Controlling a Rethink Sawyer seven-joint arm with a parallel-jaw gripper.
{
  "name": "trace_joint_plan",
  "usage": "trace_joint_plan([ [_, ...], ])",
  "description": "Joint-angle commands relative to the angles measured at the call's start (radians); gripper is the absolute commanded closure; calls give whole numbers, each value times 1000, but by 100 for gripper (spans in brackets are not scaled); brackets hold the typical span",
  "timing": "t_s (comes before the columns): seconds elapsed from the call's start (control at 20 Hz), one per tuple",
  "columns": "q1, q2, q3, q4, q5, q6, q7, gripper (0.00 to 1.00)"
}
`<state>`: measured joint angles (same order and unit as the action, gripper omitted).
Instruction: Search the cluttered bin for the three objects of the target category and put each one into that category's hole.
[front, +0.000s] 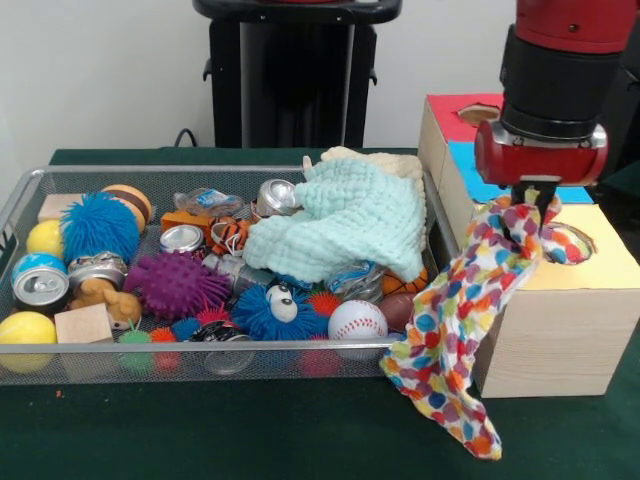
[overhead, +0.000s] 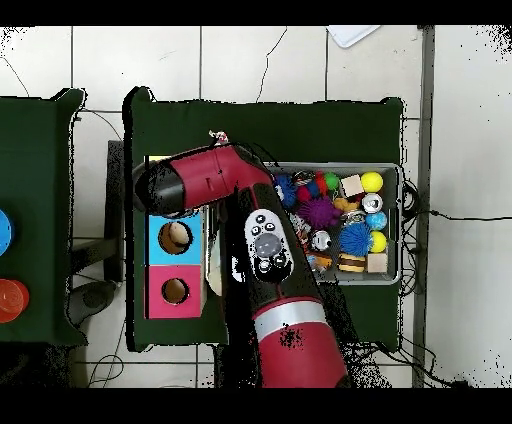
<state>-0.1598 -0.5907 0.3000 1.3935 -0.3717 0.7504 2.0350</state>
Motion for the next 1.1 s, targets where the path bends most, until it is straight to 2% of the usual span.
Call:
trace_joint_plan([
  [0.05, -111, 40, 118, 332, 10, 133, -263, 100],
  [0.3, -120, 8, 151, 391, 28, 133, -198, 100],
  [0.4, -133, 17, 174, 402, 35, 105, -188, 100],
  [0.65, -143, 128, 211, 314, 28, 21, -167, 100],
  [0.85, -139, 143, 243, 271, 32, -12, -155, 100],
  [1.1, -79, 163, 224, 134, -4, -55, -114, 100],
])
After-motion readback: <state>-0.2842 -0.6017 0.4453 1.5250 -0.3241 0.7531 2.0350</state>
